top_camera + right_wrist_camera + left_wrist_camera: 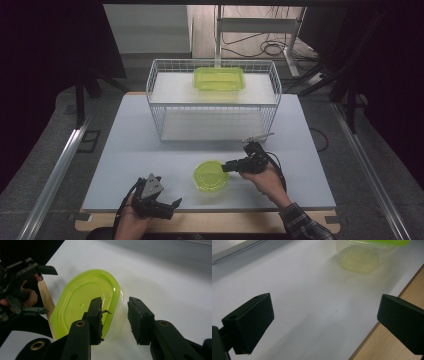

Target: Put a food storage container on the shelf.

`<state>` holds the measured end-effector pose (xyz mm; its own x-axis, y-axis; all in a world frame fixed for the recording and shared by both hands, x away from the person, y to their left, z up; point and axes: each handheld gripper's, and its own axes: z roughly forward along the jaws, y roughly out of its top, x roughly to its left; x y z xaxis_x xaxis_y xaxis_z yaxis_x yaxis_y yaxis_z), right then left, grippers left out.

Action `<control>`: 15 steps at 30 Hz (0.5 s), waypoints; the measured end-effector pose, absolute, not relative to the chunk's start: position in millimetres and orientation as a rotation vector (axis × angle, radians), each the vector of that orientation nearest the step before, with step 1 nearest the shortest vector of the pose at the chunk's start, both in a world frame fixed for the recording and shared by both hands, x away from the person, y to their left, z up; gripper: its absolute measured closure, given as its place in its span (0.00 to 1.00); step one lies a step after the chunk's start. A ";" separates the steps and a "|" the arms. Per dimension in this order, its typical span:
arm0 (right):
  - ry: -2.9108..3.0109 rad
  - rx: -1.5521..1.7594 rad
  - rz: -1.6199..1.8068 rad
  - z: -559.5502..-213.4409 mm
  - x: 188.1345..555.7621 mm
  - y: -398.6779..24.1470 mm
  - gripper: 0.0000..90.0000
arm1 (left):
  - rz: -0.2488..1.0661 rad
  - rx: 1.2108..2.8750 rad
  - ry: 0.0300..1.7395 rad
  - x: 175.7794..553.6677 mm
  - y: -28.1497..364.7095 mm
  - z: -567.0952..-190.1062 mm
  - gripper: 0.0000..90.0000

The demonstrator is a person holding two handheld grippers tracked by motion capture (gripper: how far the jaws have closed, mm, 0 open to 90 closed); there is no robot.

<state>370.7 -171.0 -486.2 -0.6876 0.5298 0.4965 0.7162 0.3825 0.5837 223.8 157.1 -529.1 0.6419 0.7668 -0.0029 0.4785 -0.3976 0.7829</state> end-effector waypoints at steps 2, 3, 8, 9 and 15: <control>-2.397 -1.115 -1.185 -487.8 373.0 -168.9 0.73 | 0.463 2.072 0.966 223.8 157.0 -529.3 0.01; -2.382 -1.117 -1.177 -488.3 373.8 -168.0 0.74 | 0.461 2.072 0.965 223.8 156.9 -529.3 0.01; -2.323 -1.135 -1.154 -492.2 378.7 -165.2 0.77 | 0.460 2.075 0.962 223.7 156.4 -529.6 0.01; -2.312 -1.139 -1.145 -493.3 379.5 -164.9 0.77 | 0.460 2.075 0.962 223.6 156.5 -529.6 0.01; -2.205 -1.155 -1.110 -497.3 382.9 -167.0 0.88 | 0.459 2.075 0.960 223.6 156.5 -529.5 0.01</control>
<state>382.9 -167.0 -497.3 -0.5709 0.4915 0.6576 0.8210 0.3385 0.4598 223.6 156.5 -529.5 0.6481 0.7616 -0.0022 0.4765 -0.4032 0.7812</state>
